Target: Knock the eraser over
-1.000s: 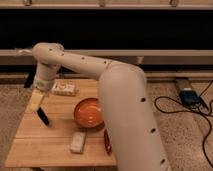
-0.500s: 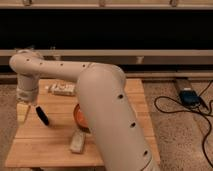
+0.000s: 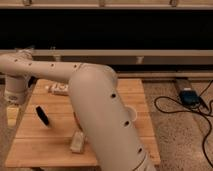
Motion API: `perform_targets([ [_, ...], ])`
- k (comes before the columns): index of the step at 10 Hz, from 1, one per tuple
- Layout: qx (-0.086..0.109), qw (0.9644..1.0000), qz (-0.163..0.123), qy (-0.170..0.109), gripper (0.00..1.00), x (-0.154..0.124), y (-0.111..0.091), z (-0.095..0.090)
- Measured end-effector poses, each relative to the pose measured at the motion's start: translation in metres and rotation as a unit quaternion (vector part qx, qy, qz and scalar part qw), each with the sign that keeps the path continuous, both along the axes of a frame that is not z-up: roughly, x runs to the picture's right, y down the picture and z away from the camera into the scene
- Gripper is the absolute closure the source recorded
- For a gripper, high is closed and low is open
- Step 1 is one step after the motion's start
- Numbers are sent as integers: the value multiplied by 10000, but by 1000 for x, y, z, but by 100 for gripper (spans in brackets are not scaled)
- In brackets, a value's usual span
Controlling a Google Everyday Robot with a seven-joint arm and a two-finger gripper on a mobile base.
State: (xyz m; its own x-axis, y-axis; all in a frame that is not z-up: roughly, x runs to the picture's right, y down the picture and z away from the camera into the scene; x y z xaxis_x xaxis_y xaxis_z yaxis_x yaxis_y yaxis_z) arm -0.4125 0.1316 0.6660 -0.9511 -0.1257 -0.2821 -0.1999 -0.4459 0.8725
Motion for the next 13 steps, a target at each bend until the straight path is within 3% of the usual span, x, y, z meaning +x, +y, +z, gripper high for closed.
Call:
perform_targets([
  [4, -239, 9988, -408, 141, 20, -4, 24, 29],
  [7, -528, 9962, -512, 470, 20, 6, 37, 53],
  [11, -859, 9893, -45, 1175, 20, 55, 32, 71],
  [13, -1009, 9828, 404, 1494, 20, 89, 25, 79],
])
